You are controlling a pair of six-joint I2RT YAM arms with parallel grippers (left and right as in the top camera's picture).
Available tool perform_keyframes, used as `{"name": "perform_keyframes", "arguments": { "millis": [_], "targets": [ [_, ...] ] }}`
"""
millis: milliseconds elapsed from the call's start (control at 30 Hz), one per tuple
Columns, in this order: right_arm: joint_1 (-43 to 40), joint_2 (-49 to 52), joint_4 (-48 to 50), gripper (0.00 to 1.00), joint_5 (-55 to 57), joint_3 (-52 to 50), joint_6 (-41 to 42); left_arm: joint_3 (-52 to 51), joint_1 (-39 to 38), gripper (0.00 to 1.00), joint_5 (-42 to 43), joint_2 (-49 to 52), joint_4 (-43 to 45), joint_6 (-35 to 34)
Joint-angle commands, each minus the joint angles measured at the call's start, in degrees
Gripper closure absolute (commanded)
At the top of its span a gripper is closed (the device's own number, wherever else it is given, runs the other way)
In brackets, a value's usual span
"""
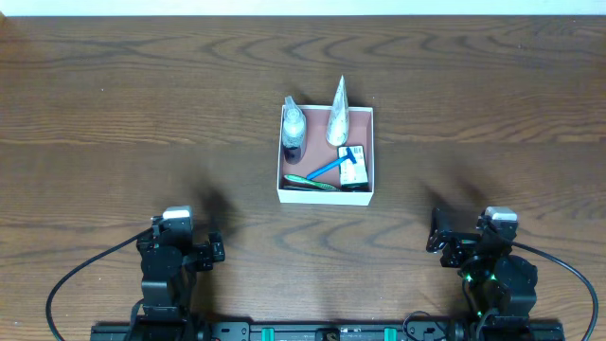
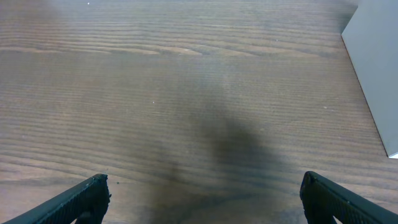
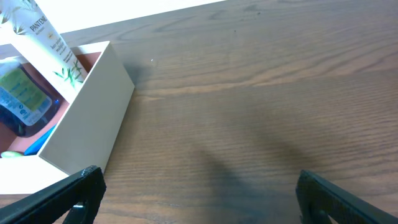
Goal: Pack container
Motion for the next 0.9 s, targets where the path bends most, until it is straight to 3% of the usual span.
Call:
{"name": "perform_keyframes", "arguments": {
  "millis": [0, 867],
  "targets": [
    [0.4, -0.5, 0.1, 0.01, -0.4, -0.2, -1.0, -1.0, 0.3, 0.02, -0.1, -0.5, -0.2, -0.9],
    [0.4, -0.5, 0.1, 0.01, -0.4, -0.2, -1.0, -1.0, 0.3, 0.02, -0.1, -0.5, -0.2, -0.9]
  ]
}}
